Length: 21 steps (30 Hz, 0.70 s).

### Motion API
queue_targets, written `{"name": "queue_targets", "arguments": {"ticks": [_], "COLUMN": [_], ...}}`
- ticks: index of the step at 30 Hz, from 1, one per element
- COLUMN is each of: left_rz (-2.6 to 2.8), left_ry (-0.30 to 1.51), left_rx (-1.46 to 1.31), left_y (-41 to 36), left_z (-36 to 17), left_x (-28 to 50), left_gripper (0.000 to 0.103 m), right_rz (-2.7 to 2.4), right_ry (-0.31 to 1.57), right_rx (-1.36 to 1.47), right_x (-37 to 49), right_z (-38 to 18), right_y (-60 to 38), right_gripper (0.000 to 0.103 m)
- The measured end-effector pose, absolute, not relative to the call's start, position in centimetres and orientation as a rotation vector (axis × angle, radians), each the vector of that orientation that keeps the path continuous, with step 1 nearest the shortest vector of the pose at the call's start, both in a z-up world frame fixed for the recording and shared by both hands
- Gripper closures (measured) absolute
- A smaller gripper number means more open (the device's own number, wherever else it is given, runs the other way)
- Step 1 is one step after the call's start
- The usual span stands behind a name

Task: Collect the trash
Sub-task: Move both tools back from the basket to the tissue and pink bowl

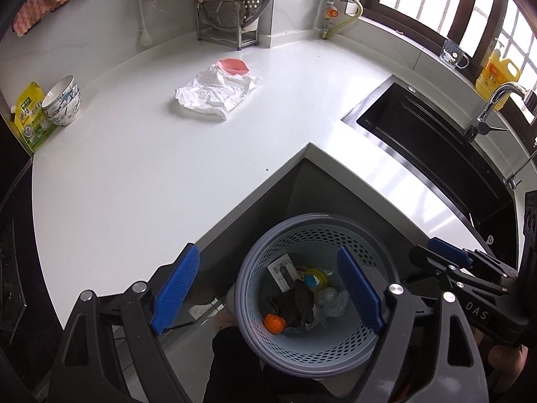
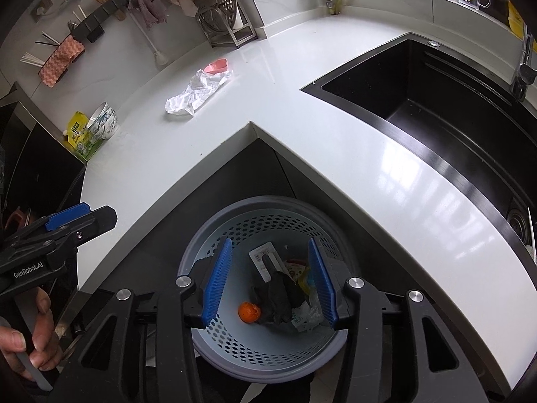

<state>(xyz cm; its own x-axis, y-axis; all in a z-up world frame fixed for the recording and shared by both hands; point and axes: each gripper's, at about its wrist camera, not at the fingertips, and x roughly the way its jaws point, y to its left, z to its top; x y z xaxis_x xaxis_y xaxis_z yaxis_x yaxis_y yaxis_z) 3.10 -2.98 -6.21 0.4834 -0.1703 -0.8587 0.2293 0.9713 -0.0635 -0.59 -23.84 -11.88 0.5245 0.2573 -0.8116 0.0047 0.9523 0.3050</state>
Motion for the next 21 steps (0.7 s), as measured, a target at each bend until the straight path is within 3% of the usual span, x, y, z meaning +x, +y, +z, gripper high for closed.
{"name": "queue_targets", "arguments": {"ticks": [21], "left_rz": [-0.24], "left_ry": [1.001], "left_rx": [0.012], "left_y": [2.1], "left_z": [-3.5], "left_x": [14.8], "left_gripper": [0.017], "right_rz": [0.102], "right_ry": [0.95], "right_rx": [0.293], "right_x": [9.0], "right_z": [-8.2], "right_y": [-19.4], "right_gripper": [0.054]}}
